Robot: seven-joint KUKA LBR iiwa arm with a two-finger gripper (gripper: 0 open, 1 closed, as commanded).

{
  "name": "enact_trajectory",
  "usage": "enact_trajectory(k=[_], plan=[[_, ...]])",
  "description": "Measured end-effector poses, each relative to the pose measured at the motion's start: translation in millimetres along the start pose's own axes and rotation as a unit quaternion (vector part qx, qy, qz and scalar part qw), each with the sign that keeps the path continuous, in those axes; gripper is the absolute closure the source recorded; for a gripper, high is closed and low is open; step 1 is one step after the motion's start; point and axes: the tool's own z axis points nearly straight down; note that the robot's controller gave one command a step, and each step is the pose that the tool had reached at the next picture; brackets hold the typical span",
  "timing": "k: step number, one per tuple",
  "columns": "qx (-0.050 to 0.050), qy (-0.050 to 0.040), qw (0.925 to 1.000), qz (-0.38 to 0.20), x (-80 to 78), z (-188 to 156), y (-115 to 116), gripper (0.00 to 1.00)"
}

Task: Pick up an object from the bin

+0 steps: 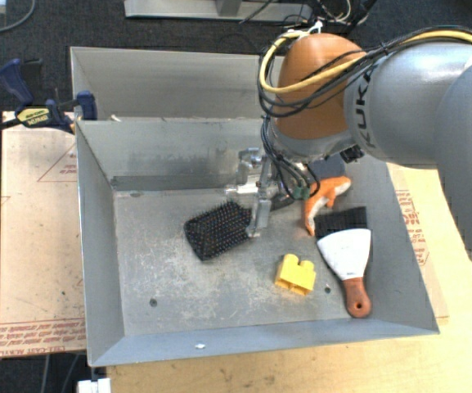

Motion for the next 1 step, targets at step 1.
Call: enact_trajectory(k=[1], plan=[[0.000,-0.0033,1.0000,0.000,-1.1,-5.0,-0.1,0.00]])
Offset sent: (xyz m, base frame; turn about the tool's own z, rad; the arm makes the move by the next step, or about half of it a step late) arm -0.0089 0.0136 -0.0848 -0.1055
